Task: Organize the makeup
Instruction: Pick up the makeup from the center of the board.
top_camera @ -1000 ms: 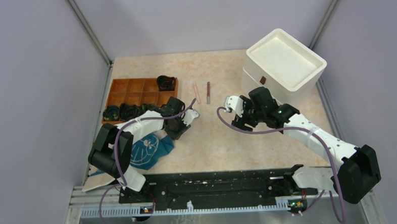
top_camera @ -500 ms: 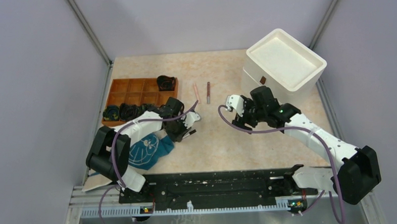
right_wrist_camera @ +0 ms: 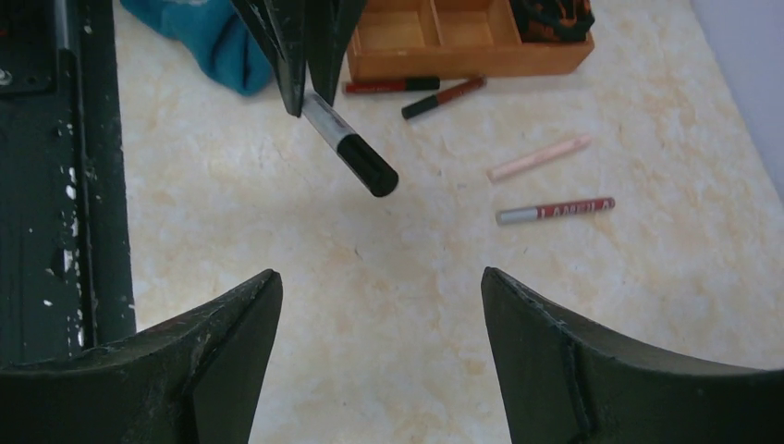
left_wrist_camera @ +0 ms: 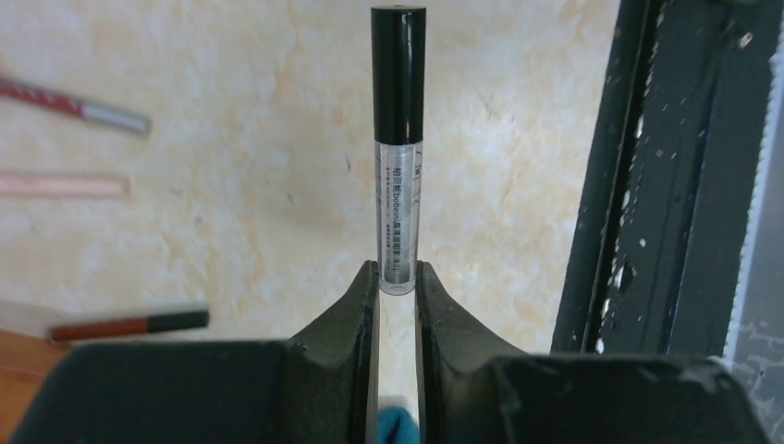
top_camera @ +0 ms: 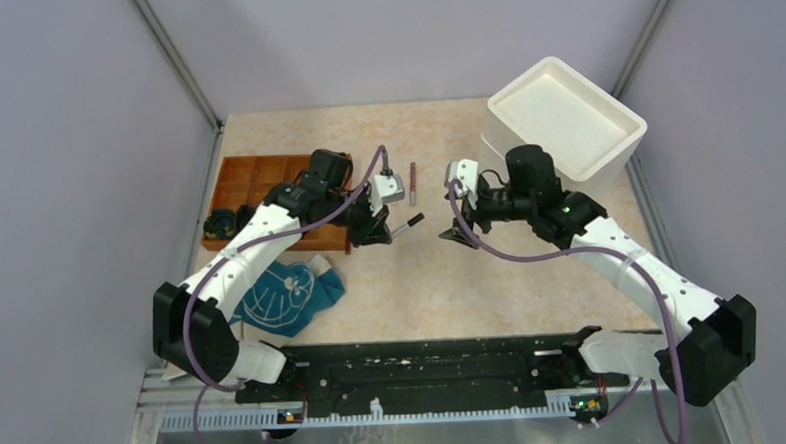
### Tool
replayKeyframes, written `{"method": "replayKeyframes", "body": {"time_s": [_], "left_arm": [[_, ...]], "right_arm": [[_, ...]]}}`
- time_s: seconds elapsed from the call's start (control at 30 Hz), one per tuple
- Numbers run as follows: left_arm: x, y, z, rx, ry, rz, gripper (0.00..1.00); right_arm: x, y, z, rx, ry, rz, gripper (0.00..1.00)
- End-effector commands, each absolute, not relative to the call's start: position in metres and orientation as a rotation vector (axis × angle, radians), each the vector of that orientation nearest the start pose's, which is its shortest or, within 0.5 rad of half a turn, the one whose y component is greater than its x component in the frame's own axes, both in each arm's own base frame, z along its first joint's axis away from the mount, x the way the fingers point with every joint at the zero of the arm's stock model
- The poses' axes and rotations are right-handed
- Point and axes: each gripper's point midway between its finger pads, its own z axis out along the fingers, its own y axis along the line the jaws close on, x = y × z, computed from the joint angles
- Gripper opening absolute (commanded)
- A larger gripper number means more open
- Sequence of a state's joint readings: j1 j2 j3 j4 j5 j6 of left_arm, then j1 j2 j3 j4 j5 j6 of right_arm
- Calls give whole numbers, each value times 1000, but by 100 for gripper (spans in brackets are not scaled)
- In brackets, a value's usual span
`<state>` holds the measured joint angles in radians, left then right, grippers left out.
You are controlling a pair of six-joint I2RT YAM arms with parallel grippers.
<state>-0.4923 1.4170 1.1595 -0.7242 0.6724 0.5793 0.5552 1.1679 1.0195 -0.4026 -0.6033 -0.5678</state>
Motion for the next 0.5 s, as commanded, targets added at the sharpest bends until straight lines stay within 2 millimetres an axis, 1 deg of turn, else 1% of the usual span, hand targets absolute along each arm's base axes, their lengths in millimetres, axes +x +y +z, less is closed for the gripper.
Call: {"method": "replayKeyframes", "body": {"time_s": [0.0, 0.1, 0.17, 0.2, 0.27, 0.33, 0.4, 0.47], "left_arm": [[242, -264, 240, 1396, 1683, -1005, 0], [241, -274, 271, 1348, 1597, -1083, 0], [240, -280, 290, 1314, 1544, -1141, 0], [236, -283, 299, 1300, 1516, -1185, 0], [232, -289, 311, 1267, 1468, -1269, 0], [227, -294, 319, 1247, 1428, -1351, 0], [224, -297, 323, 1258, 1374, -1399, 0], [220, -299, 325, 1263, 1358, -1452, 0]], "right_arm": [[253, 279, 297, -1297, 1341, 773, 80], [255, 285, 314, -1235, 1332, 826, 87], [256, 289, 324, -1203, 1347, 872, 95], [257, 290, 329, -1179, 1356, 889, 98], [260, 293, 337, -1124, 1376, 928, 99], [256, 296, 344, -1101, 1376, 990, 98], [251, 300, 345, -1101, 1375, 1055, 97], [249, 302, 346, -1092, 1379, 1092, 93]]}}
